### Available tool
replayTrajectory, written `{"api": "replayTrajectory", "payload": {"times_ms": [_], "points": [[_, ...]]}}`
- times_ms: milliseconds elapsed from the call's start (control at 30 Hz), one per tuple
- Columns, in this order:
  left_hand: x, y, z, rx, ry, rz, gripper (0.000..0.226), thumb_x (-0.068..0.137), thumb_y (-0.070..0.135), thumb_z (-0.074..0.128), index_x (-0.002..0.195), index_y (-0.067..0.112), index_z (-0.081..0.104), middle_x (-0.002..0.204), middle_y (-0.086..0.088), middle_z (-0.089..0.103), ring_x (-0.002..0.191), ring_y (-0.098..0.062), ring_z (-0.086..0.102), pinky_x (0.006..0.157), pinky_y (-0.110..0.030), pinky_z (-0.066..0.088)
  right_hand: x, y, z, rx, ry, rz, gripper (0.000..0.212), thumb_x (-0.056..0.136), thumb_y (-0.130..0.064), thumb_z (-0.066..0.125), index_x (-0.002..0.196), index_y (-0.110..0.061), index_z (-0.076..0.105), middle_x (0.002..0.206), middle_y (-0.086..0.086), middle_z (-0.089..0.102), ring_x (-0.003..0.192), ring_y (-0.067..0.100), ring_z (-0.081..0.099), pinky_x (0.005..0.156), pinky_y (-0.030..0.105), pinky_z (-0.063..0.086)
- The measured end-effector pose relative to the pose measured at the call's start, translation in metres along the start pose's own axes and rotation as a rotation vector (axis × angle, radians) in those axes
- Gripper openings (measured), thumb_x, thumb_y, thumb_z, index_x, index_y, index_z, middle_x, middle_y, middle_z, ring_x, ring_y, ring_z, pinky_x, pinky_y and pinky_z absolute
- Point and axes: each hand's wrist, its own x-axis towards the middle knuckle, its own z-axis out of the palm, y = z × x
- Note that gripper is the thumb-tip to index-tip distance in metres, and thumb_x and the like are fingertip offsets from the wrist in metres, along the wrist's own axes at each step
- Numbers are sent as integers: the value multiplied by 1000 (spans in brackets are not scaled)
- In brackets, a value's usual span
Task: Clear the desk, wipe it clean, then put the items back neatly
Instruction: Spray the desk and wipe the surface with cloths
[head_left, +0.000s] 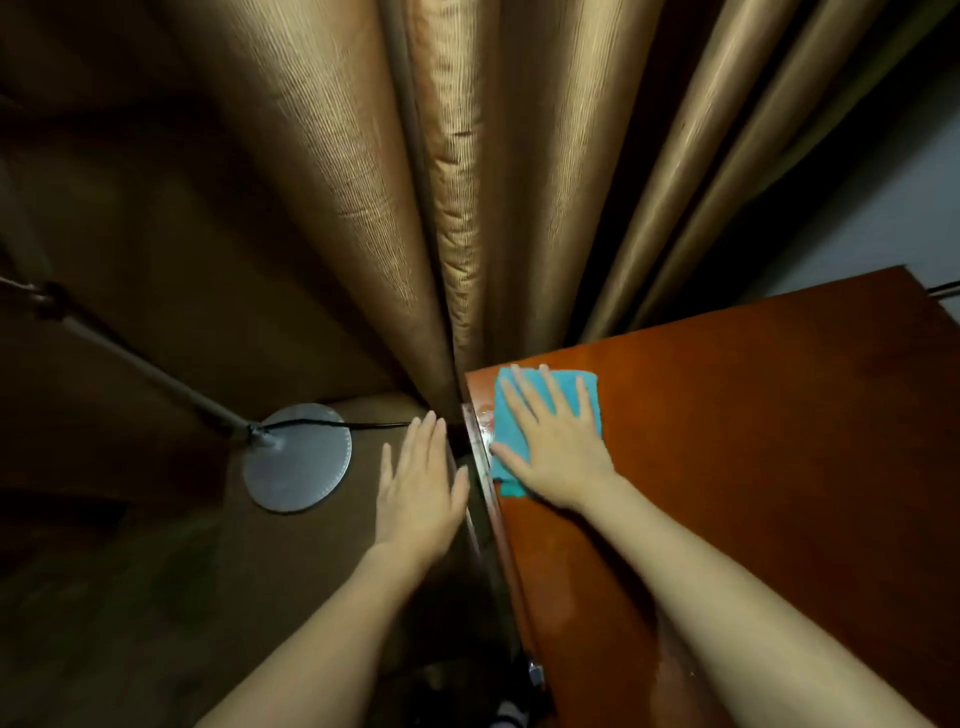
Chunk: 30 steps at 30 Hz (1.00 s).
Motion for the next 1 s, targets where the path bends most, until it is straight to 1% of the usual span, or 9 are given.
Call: {"api": "replayTrajectory", "payload": {"times_ms": [67,167,233,333,500,633,767,867,1000], "points": [[-2,-3,-6,-18,-2,0,60,100,39,29,152,18,8,160,4,2,146,-10,-6,119,-36,-2,-26,16,6,-61,-24,-128,75,87,-65,26,146,-20,35,152,1,35,140,29,31,109,58,30],[-6,-3,-11,-50,-7,24,59,100,38,31,152,18,9,160,4,4,146,-9,-5,120,-37,-2,-39,49,3,-117,-33,-135,75,88,-67,21,147,-22,33,152,-1,36,140,26,30,113,53,20],[-8,-8,-13,-67,-20,15,59,100,37,31,152,19,8,160,4,3,146,-9,-6,120,-37,-2,-22,58,-4,-44,27,112,79,87,-69,10,152,-25,15,159,-4,15,147,22,11,115,50,7],[-12,-18,-11,-55,-31,-6,59,101,37,30,152,19,7,160,5,2,146,-9,-8,120,-37,-3,26,38,-10,96,65,446,73,94,-61,23,153,-23,1,161,-4,-1,147,25,-4,114,55,-2],[-22,-26,-3,-38,-51,-28,59,100,35,31,152,17,8,160,4,4,146,-9,-6,119,-37,-3,47,-41,-7,61,10,65,74,94,-61,30,153,-25,4,160,-7,-1,147,27,-4,114,55,-2],[-24,-14,-3,-41,-54,-28,59,100,34,31,152,16,9,160,4,5,146,-9,-4,118,-38,-1,-24,-47,10,-39,47,-77,69,88,-58,33,143,-18,42,150,0,38,139,32,32,105,60,30],[-17,15,0,-98,-60,87,61,100,36,31,152,20,4,160,6,1,146,-10,-4,118,-37,-2,-92,4,27,-37,24,60,65,96,-57,17,145,-17,34,149,-1,39,140,26,26,109,51,16],[-14,28,10,-70,-84,158,62,101,41,25,152,24,-5,159,2,-12,146,-15,-11,117,-40,-6,-88,27,20,-26,35,292,74,93,-61,2,151,-19,17,157,-2,20,145,28,19,113,55,14],[-11,26,19,80,-83,183,61,101,43,15,149,21,-15,157,2,-22,144,-14,-19,116,-44,-10,-58,8,19,71,73,566,71,93,-59,9,152,-21,0,160,-1,-2,147,28,-3,114,54,-4]]}}
